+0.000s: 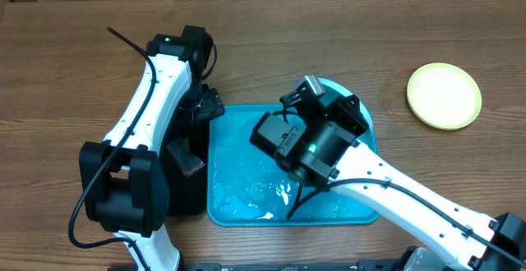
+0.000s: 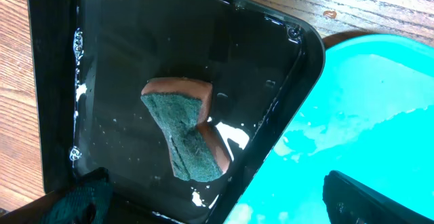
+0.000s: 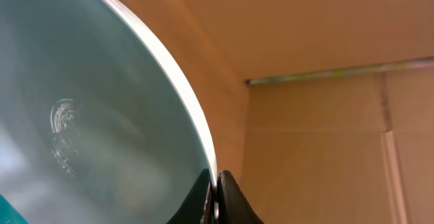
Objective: Clean dirty plates on tray and stack at the side
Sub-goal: 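Carry the white plate right and set it on the yellow plates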
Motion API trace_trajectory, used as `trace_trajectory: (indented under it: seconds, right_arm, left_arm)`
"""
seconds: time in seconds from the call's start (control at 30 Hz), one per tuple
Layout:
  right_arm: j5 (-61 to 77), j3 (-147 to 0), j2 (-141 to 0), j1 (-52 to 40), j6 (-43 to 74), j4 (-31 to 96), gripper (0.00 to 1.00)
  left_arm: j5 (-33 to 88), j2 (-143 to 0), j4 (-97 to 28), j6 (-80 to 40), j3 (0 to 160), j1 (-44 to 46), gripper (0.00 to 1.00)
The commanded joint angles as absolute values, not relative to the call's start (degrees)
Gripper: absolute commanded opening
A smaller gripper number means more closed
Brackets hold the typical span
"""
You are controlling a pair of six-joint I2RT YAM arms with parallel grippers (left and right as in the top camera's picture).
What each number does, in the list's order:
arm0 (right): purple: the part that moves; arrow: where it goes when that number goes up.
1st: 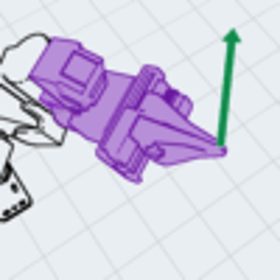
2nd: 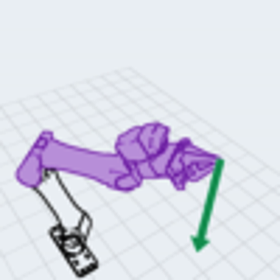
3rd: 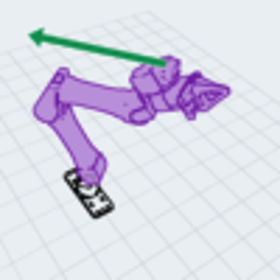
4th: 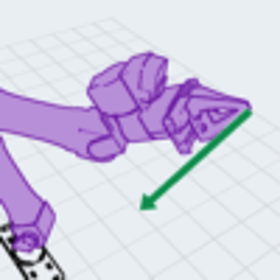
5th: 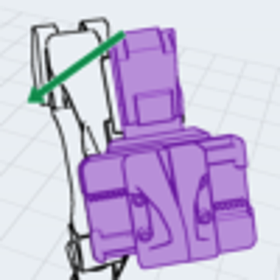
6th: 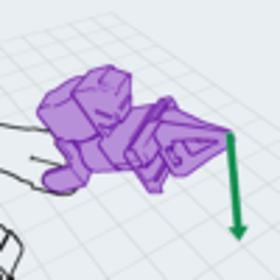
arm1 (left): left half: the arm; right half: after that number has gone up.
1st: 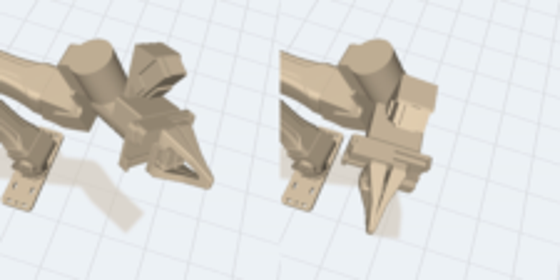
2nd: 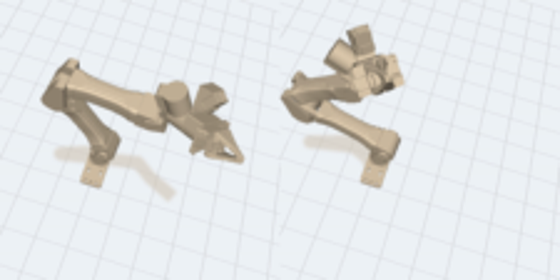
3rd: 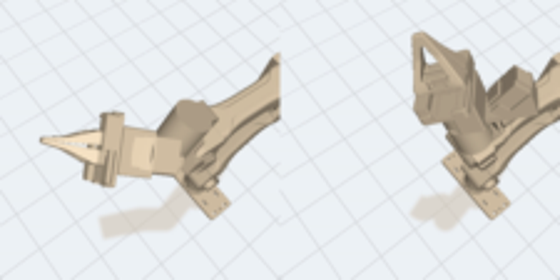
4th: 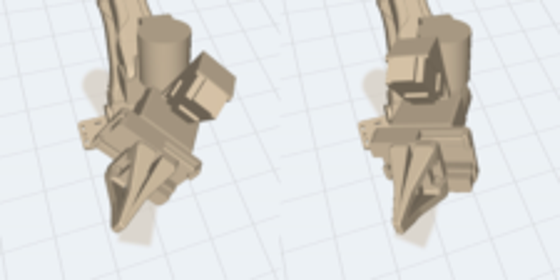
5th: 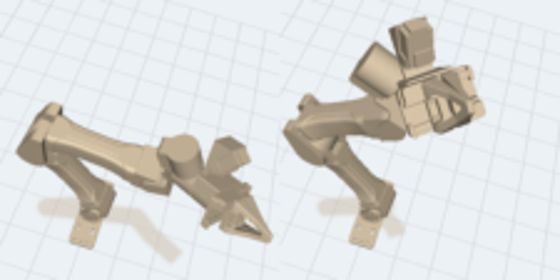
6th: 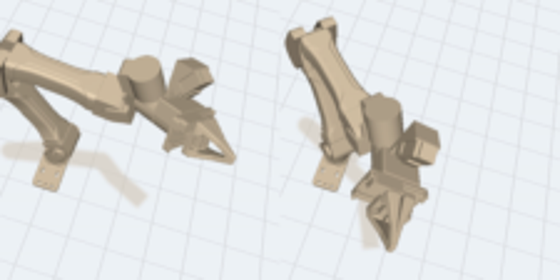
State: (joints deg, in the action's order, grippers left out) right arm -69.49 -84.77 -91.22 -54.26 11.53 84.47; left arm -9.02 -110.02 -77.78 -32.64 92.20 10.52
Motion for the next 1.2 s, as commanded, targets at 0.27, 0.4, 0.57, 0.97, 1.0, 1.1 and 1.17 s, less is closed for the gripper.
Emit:
trace_trajectory:
  seconds: [0.27, 0.4, 0.57, 0.97, 1.0, 1.1, 1.17]
  right_arm:
    - [-75.61, -86.19, -89.36, -55.66, 11.73, 84.20, 0.04]
    - [-74.24, -86.19, -89.36, -55.64, 12.23, 82.63, 0.04]
    - [-70.11, -86.39, -89.25, -59.40, 16.40, 83.40, 0.04]
    - [-24.40, -81.60, -89.27, -39.66, 37.28, 72.42, 0.04]
    - [-21.23, -80.95, -89.27, -35.40, 37.32, 72.40, 0.04]
    - [-15.62, -80.84, -89.38, -27.33, 37.34, 71.99, 0.04]
    - [-11.62, -80.84, -89.38, -20.34, 37.34, 70.98, 0.04]
  left_arm:
    - [-9.91, -108.31, -77.69, -31.68, 93.27, 10.90, 1.00]
    - [-10.92, -108.31, -77.80, -31.68, 93.27, 10.90, 0.99]
    - [-10.90, -108.31, -78.28, -31.68, 93.27, 10.90, 1.00]
    - [-10.44, -108.31, -78.15, -31.73, 93.27, 10.90, 1.00]
    - [-10.46, -108.31, -78.13, -31.70, 93.27, 10.90, 1.00]
    - [-10.44, -108.31, -77.82, -31.73, 93.27, 10.92, 1.00]
    - [-10.44, -108.31, -77.54, -31.75, 93.27, 10.90, 1.00]
